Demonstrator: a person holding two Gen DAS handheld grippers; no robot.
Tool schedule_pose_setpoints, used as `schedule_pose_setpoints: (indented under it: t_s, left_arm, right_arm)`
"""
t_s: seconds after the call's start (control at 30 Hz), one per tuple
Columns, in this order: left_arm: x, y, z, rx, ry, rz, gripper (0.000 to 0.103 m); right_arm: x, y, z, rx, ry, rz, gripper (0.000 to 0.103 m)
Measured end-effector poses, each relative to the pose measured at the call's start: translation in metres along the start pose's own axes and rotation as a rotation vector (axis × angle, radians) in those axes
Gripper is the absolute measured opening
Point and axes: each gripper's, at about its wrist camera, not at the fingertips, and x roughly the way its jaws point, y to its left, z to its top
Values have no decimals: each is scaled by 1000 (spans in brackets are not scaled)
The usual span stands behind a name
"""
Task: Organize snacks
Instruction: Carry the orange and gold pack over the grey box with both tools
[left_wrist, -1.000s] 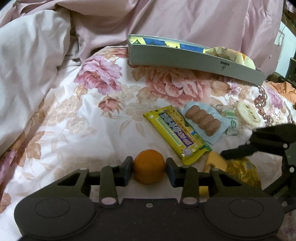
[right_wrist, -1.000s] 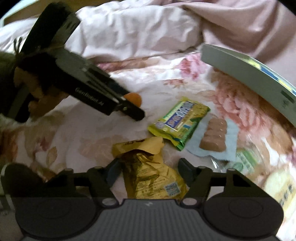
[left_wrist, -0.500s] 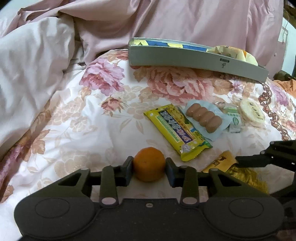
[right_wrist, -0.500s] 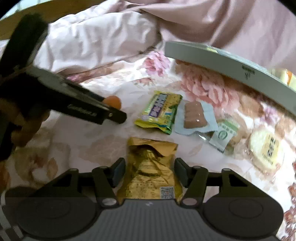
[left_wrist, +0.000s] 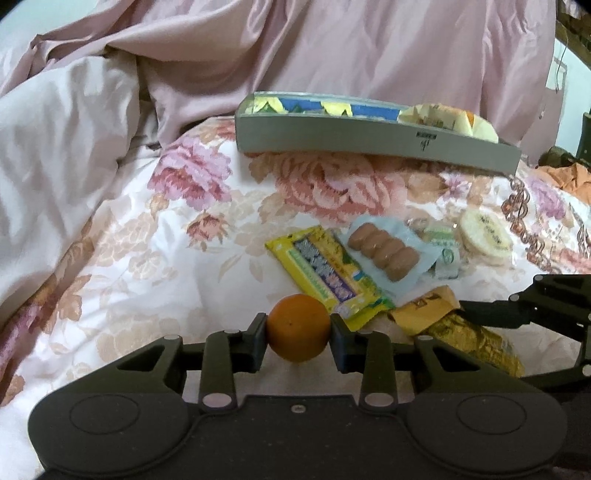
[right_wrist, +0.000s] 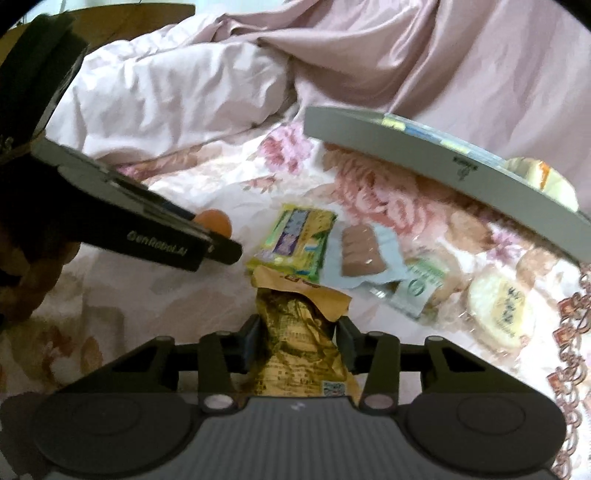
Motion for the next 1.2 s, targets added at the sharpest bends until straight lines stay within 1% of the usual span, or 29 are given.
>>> schedule_pose_setpoints:
  t_s: [0.17,0.3,0.5,0.73,0.83,0.97,1.2]
  left_arm:
    - [-1,-3,14,-17,-16,-8,37]
    - [-3,-5,32,-27,-53,-12,37]
    - [-7,-5,67,-49,-119,-12,37]
    - [-2,-3,113,-40,-188,9,37]
    - [4,-1,132,-43,-210,20,37]
    - [18,3,152,-80,-222,24,37]
    - [49,6,174,-116,-231,21,37]
  right_arm:
    - [-4,-11,11,8,-43,-39,48]
    - [-7,-20,24,-2,-78,-63,48]
    - [-7,-36,52,-16,-146,-98,48]
    - [-6,-60,88,-29,-229,-120,49]
    - [-1,-69,103,-46,-252,-130,49]
    - [8,-82,118,-57,-266,-136,49]
    - [27,-105,134,-98,-267,-158,49]
